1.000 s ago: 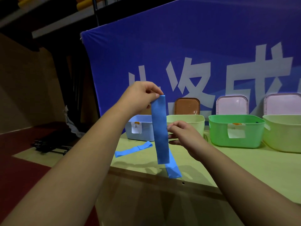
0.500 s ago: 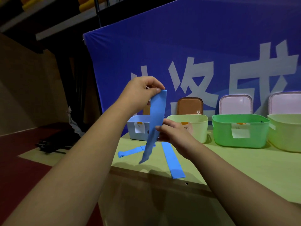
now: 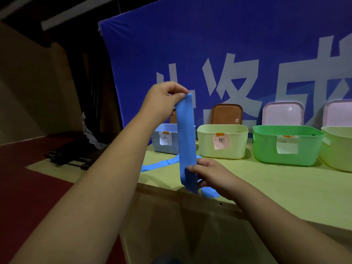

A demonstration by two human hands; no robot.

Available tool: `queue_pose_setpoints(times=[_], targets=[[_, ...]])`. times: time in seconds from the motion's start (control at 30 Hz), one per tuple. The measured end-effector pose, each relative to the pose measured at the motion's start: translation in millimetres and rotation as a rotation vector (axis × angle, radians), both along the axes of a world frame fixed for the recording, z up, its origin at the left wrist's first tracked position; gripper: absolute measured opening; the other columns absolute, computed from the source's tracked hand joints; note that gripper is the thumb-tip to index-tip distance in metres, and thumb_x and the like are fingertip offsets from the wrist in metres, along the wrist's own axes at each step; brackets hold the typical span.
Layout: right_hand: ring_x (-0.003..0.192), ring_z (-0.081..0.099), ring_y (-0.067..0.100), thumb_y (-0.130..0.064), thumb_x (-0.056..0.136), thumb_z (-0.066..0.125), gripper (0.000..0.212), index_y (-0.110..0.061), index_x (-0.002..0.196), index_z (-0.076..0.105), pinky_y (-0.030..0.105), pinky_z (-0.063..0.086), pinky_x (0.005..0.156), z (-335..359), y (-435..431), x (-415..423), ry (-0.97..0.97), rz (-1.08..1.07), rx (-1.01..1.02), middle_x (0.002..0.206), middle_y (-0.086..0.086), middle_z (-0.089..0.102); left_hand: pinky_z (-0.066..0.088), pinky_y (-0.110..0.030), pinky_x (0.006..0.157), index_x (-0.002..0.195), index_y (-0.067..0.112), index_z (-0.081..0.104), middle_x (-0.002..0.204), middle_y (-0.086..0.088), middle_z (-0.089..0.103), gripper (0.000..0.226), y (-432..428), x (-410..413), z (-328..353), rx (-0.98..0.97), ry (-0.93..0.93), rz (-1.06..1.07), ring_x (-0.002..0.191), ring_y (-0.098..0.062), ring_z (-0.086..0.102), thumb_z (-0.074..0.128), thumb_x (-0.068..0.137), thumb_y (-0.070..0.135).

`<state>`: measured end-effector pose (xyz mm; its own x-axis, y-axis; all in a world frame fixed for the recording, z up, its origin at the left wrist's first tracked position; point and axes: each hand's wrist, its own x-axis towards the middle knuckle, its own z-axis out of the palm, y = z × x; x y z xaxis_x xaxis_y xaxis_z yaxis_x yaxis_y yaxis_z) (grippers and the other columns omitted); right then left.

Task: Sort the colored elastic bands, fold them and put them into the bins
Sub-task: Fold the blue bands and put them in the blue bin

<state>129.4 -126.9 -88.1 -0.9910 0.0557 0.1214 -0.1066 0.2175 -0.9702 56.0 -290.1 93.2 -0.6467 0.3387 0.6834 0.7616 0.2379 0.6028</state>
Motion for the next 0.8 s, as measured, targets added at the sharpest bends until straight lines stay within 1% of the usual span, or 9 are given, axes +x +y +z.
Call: queue_pose_setpoints(times=[0.07, 0.17, 0.23, 0.33, 0.43, 0.53, 0.6, 0.7, 0.8], targets=[[0.084, 0.070, 0.015, -0.027, 0.105, 0.066, 0.016, -0.017, 0.107, 0.078, 0.033, 0.057, 0.071, -6, 5, 1, -0.027, -0.004, 0.019, 0.092, -0.002, 0.077, 0.050, -0.011, 0.053, 0.110, 0.023, 0.079, 0.098, 0.009, 0.070, 0.015, 4, -6, -6, 0.000, -0.020, 0.007, 0.077, -0.004, 0.064, 0.066, 0.106, 0.016], [0.086, 0.071, 0.018, -0.025, 0.104, 0.065, 0.017, -0.016, 0.109, 0.079, 0.033, 0.055, 0.068, -13, 12, 1, -0.076, -0.024, 0.011, 0.099, 0.003, 0.079, 0.052, -0.012, 0.054, 0.112, 0.018, 0.079, 0.099, 0.008, 0.070, 0.015, 11, -17, -20, 0.019, -0.076, -0.004, 0.083, -0.006, 0.066, 0.066, 0.106, 0.013], [0.080, 0.067, 0.024, -0.027, 0.101, 0.066, 0.019, -0.011, 0.107, 0.076, 0.032, 0.047, 0.062, -15, 15, 1, -0.117, -0.027, 0.021, 0.095, 0.009, 0.076, 0.051, -0.011, 0.055, 0.113, 0.018, 0.079, 0.099, 0.006, 0.071, 0.015, 16, -25, -30, 0.018, -0.093, 0.007, 0.086, -0.007, 0.067, 0.066, 0.106, 0.013], [0.073, 0.056, 0.028, -0.035, 0.088, 0.068, 0.039, -0.001, 0.107, 0.068, 0.031, 0.036, 0.056, -19, 23, -1, -0.138, -0.034, 0.055, 0.089, 0.014, 0.062, 0.050, -0.010, 0.058, 0.111, 0.020, 0.081, 0.098, 0.006, 0.074, 0.015, 25, -38, -45, 0.004, -0.097, 0.013, 0.091, -0.010, 0.069, 0.068, 0.104, 0.014], [0.073, 0.062, 0.030, -0.029, 0.094, 0.066, 0.037, 0.000, 0.118, 0.070, 0.031, 0.043, 0.051, -19, 32, -6, -0.147, -0.030, 0.019, 0.092, 0.015, 0.066, 0.053, -0.019, 0.070, 0.110, 0.023, 0.082, 0.096, 0.013, 0.074, 0.015, 35, -50, -60, -0.018, -0.103, 0.030, 0.091, -0.003, 0.068, 0.070, 0.103, 0.017], [0.068, 0.063, 0.021, -0.021, 0.102, 0.064, 0.027, 0.000, 0.119, 0.071, 0.028, 0.045, 0.049, -19, 41, -13, -0.168, -0.042, -0.034, 0.090, 0.011, 0.068, 0.053, -0.023, 0.077, 0.108, 0.023, 0.082, 0.095, 0.015, 0.074, 0.013, 46, -64, -73, -0.022, -0.114, 0.033, 0.093, -0.004, 0.068, 0.072, 0.102, 0.017], [0.067, 0.063, 0.018, -0.019, 0.103, 0.064, 0.027, 0.000, 0.121, 0.071, 0.028, 0.045, 0.050, -20, 47, -19, -0.180, -0.045, -0.041, 0.092, 0.011, 0.070, 0.052, -0.020, 0.076, 0.106, 0.023, 0.082, 0.095, 0.015, 0.075, 0.013, 52, -74, -81, -0.022, -0.110, 0.041, 0.091, -0.004, 0.068, 0.072, 0.102, 0.017], [0.070, 0.067, 0.019, -0.016, 0.104, 0.063, 0.022, -0.002, 0.119, 0.072, 0.028, 0.047, 0.051, -21, 55, -27, -0.202, -0.052, -0.018, 0.094, 0.011, 0.074, 0.049, -0.012, 0.067, 0.104, 0.026, 0.083, 0.094, 0.015, 0.075, 0.013, 64, -91, -94, -0.029, -0.116, 0.065, 0.087, 0.000, 0.066, 0.072, 0.102, 0.018], [0.073, 0.066, 0.027, -0.017, 0.103, 0.067, 0.027, 0.006, 0.118, 0.064, 0.031, 0.052, 0.051, -24, 62, -38, -0.227, -0.038, 0.082, 0.093, 0.018, 0.068, 0.043, -0.008, 0.068, 0.102, 0.029, 0.082, 0.093, 0.018, 0.072, 0.014, 76, -110, -110, -0.058, -0.110, 0.086, 0.083, 0.012, 0.061, 0.072, 0.102, 0.020]])
